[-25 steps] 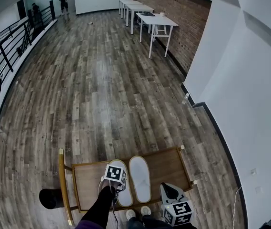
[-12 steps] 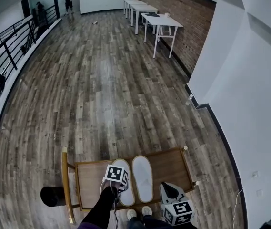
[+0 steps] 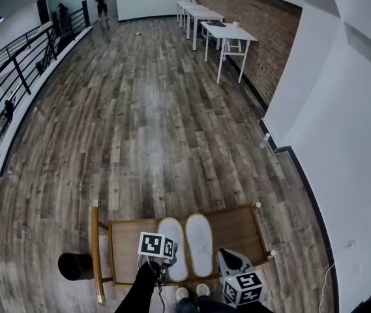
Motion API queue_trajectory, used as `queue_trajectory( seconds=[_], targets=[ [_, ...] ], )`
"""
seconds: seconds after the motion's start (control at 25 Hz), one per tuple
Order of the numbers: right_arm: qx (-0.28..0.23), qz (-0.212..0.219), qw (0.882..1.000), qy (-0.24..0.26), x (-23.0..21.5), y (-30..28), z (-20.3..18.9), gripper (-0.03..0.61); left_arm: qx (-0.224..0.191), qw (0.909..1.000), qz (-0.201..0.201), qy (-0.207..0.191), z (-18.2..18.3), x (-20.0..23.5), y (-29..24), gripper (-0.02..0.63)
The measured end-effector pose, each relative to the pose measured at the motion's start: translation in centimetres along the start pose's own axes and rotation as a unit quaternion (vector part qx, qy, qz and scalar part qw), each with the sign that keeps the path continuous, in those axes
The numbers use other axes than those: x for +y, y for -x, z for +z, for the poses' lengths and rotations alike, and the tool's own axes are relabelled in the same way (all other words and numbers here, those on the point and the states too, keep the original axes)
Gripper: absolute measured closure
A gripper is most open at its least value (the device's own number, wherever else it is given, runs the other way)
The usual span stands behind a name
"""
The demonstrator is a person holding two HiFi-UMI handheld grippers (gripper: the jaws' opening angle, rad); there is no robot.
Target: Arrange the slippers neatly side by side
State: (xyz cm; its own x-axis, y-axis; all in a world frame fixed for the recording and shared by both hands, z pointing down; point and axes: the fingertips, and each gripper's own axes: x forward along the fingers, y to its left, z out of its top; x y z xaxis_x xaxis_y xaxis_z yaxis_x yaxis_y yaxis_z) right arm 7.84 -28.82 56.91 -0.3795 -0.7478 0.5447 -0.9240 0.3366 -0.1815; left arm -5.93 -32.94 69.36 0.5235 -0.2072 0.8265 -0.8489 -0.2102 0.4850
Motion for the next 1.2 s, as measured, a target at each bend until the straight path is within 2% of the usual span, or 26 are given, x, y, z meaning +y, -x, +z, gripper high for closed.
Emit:
queue_trajectory(
  seconds=[0.12, 0.24, 0.32, 0.4, 0.48, 0.52, 0.56, 0.68, 0.88, 1.12, 1.16, 1.2],
  targets=[
    [0.023, 0.025, 0.999, -0.008, -0.1, -1.5, -0.9, 0.58, -0.072, 0.9974, -0.006, -0.001, 0.5, -1.4, 3.0, 0.555],
    [0.043, 0.05, 0.998, -0.014, -0.2, -3.6, -1.2, 0.58, -0.163, 0.9866, 0.006, -0.004, 0.6, -2.9, 6.4, 0.555],
    [0.053, 0.05, 0.997, -0.008, -0.7, -4.9, -1.3, 0.578, -0.231, 0.972, 0.041, -0.011, 0.4, -3.4, 8.6, 0.555],
    [0.069, 0.049, 0.996, -0.007, -1.2, -6.3, -1.7, 0.551, -0.297, 0.9509, 0.086, -0.02, -0.1, -3.7, 10.6, 0.557],
    [0.09, 0.051, 0.995, -0.015, -1.8, -7.6, -2.5, 0.516, -0.334, 0.9359, 0.111, -0.024, -1.0, -4.3, 11.7, 0.557],
    [0.104, 0.051, 0.993, -0.018, -2.0, -8.2, -3.0, 0.498, -0.342, 0.9326, 0.113, -0.024, -1.6, -4.7, 11.9, 0.562],
    [0.119, 0.05, 0.991, -0.019, -2.3, -8.8, -3.7, 0.489, -0.347, 0.9311, 0.11, -0.022, -2.2, -5.1, 11.9, 0.614],
    [0.158, 0.041, 0.986, -0.02, -3.0, -10.3, -5.4, 0.485, -0.347, 0.9325, 0.099, -0.017, -3.8, -6.2, 11.9, 0.614],
    [0.213, 0.041, 0.975, -0.041, -3.2, -12.1, -7.2, 0.485, -0.33, 0.9368, 0.112, -0.029, -5.3, -6.3, 11.7, 0.614],
    [0.266, 0.019, 0.962, -0.053, -4.1, -13.2, -9.6, 0.486, -0.321, 0.9386, 0.123, -0.026, -6.3, -5.1, 12.2, 0.614],
    [0.269, 0.019, 0.961, -0.054, -4.2, -13.3, -9.8, 0.489, -0.319, 0.939, 0.126, -0.027, -6.5, -4.9, 12.1, 0.614],
    [0.269, 0.021, 0.961, -0.053, -4.1, -13.3, -9.8, 0.523, -0.317, 0.9393, 0.129, -0.028, -6.7, -4.6, 12.1, 0.614]
  ],
)
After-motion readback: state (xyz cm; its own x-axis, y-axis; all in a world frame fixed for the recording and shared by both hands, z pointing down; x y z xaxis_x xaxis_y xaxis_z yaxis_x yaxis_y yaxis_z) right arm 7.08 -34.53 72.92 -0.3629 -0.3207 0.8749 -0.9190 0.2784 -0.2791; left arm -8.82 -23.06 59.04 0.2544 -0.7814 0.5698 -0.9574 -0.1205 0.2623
